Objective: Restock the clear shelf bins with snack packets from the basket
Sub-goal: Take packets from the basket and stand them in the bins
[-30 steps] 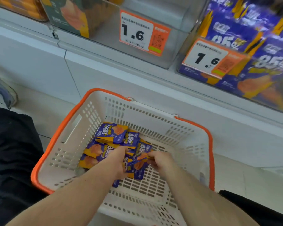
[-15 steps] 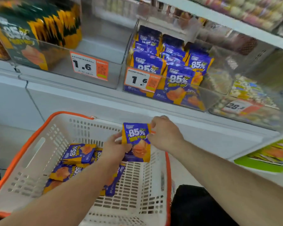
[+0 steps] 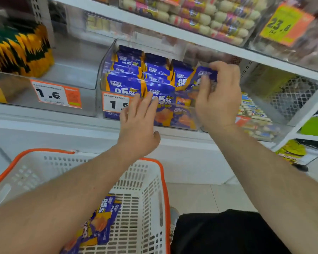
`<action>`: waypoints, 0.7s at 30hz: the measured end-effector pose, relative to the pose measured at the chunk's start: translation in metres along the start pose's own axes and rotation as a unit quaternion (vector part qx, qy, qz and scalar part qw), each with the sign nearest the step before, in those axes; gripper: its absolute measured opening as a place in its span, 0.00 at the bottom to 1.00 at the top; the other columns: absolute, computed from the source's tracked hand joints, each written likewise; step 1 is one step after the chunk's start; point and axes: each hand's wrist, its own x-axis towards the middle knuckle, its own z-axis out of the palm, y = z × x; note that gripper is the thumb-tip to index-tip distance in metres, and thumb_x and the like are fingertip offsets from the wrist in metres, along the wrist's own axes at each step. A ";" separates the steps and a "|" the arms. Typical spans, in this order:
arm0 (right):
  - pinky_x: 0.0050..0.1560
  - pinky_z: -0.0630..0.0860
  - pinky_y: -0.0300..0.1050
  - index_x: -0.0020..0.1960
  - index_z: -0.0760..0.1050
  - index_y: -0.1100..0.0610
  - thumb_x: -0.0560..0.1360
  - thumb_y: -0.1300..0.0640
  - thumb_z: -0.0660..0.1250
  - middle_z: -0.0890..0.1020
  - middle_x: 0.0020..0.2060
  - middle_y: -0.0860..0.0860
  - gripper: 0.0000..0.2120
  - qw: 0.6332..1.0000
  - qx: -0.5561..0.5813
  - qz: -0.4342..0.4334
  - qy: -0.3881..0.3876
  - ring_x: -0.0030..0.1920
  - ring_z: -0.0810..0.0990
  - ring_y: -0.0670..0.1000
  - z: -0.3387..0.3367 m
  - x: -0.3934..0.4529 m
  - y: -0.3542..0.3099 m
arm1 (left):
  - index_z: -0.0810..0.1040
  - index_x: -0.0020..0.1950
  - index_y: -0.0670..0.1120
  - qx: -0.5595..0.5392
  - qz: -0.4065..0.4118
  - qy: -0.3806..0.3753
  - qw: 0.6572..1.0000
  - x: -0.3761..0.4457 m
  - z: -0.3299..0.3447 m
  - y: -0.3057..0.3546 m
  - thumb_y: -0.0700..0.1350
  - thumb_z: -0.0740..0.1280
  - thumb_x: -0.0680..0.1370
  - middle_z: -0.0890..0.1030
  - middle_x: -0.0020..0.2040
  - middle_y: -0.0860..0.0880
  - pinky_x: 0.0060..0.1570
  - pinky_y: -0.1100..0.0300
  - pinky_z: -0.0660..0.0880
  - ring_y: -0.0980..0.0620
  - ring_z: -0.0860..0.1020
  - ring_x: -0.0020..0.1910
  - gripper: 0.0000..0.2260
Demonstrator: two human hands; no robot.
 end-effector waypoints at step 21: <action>0.43 0.71 0.50 0.51 0.80 0.61 0.73 0.60 0.61 0.80 0.50 0.61 0.11 0.977 -0.100 0.103 -0.156 0.50 0.78 0.62 0.075 -0.003 0.051 | 0.55 0.79 0.44 0.063 0.063 -0.023 0.996 -0.003 0.032 -0.024 0.44 0.73 0.65 0.51 0.80 0.46 0.74 0.45 0.48 0.43 0.46 0.79 0.46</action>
